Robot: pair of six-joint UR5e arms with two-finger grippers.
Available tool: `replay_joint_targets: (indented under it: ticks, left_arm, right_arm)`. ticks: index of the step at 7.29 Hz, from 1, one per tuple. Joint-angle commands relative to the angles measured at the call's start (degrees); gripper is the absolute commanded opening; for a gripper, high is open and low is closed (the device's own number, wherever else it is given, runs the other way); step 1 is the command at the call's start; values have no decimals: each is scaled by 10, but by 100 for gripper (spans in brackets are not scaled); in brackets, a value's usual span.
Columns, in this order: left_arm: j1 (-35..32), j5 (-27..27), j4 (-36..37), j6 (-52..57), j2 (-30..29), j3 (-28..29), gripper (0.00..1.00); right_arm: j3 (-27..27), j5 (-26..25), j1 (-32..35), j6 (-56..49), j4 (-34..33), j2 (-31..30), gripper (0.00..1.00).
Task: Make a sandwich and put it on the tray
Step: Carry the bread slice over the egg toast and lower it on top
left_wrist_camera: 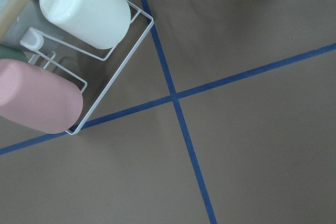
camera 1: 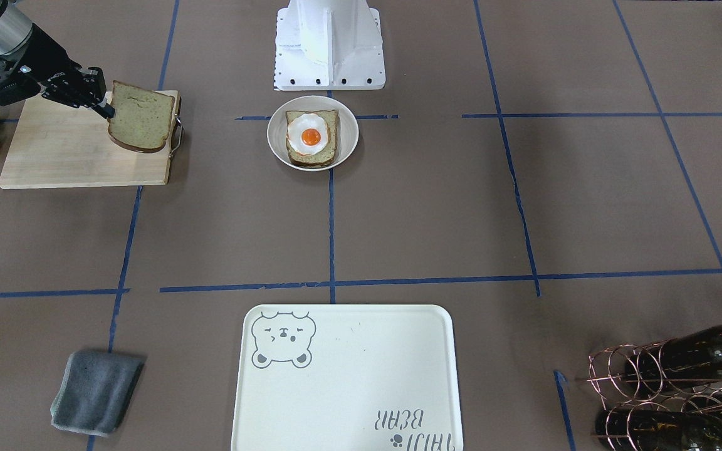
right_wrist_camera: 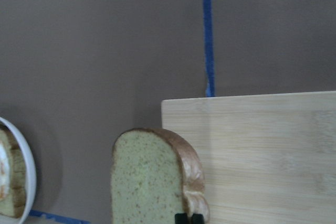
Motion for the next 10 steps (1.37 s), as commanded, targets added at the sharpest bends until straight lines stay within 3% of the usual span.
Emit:
replay_joint_targets:
  ticks: [1,4,5,6,8,10]
  left_arm:
    - [0,0,0,0,1,0,100]
    - [0,0,0,0,1,0,100]
    - [0,0,0,0,1,0,100]
    - [0,0,0,0,1,0,100]
    - [0,0,0,0,1,1,100]
    - [0,0,0,0,1,1,100]
  right_arm:
    - [2,23,10,7,1,74,0]
    - [-39,11,-24,63,-1,211,0]
    - [-51,-18,-56,77,-1,238,0]
    - [-69,-81,-107,78,-4,275,0]
    - [-80,-148,-176,104,-5,297,0]
    - [-88,-167,-196,106,-45,307,0]
